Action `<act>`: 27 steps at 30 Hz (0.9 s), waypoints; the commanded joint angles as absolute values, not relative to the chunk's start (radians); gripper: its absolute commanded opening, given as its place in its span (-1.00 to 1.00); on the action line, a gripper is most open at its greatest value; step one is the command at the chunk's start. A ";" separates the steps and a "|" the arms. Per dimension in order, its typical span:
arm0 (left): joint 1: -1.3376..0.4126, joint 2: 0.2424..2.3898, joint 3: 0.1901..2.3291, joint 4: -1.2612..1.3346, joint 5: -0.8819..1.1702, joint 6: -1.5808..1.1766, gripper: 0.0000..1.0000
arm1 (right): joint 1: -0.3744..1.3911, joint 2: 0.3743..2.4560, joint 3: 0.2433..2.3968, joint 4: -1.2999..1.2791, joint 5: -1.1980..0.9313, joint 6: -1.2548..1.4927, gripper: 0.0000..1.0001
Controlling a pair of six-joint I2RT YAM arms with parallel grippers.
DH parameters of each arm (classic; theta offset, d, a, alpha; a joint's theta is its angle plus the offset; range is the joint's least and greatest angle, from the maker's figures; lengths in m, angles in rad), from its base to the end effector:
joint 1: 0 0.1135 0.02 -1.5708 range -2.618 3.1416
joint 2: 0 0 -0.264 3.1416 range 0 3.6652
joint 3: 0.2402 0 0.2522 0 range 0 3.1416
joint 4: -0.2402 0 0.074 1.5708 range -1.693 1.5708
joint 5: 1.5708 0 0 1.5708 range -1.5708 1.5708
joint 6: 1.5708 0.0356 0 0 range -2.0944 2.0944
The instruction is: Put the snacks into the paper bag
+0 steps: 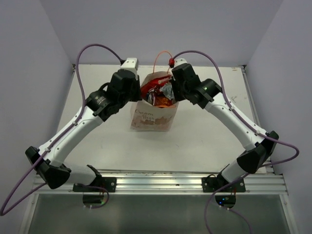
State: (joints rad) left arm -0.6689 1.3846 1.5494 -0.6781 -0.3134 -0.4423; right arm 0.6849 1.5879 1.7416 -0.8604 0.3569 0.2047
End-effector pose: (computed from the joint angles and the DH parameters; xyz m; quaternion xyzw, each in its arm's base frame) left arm 0.2397 -0.1755 0.4193 0.0182 0.8563 -0.1483 0.4944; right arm 0.2705 0.2048 0.4045 -0.1403 0.8857 0.0318 0.4413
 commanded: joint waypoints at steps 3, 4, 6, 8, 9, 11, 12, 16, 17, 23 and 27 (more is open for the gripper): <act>-0.798 1.284 1.424 -0.722 -0.376 -0.600 -1.00 | 0.744 1.450 1.692 -0.942 0.403 0.294 -1.00; -0.822 1.270 1.405 -0.742 -0.380 -0.630 -1.00 | 0.755 1.437 1.681 -0.948 0.405 0.304 -1.00; -0.839 1.226 1.338 -0.755 -0.385 -0.664 -1.00 | 0.761 1.404 1.646 -0.971 0.403 0.333 -1.00; -0.859 1.185 1.293 -0.765 -0.388 -0.707 -1.00 | 0.767 1.370 1.596 -0.976 0.388 0.351 -1.00; -0.864 1.172 1.252 -0.767 -0.396 -0.719 -1.00 | 0.769 1.361 1.573 -0.971 0.382 0.366 -1.00; -0.877 1.146 1.223 -0.781 -0.399 -0.749 -1.00 | 0.772 1.344 1.513 -0.976 0.370 0.382 -1.00; -0.882 1.140 1.210 -0.785 -0.411 -0.758 -1.00 | 0.773 1.330 1.499 -0.977 0.362 0.393 -1.00; -0.917 1.121 1.229 -0.828 -0.460 -0.795 -1.00 | 0.787 1.307 1.470 -0.986 0.359 0.419 -1.00; -0.923 1.120 1.241 -0.836 -0.468 -0.799 -1.00 | 0.788 1.305 1.471 -0.991 0.357 0.423 -1.00; -0.963 1.129 1.238 -0.842 -0.482 -0.816 -1.00 | 0.799 1.292 1.456 -1.000 0.360 0.437 -1.00; -0.977 1.129 1.268 -0.804 -0.517 -0.761 -0.76 | 0.799 1.289 1.482 -1.002 0.379 0.431 -0.60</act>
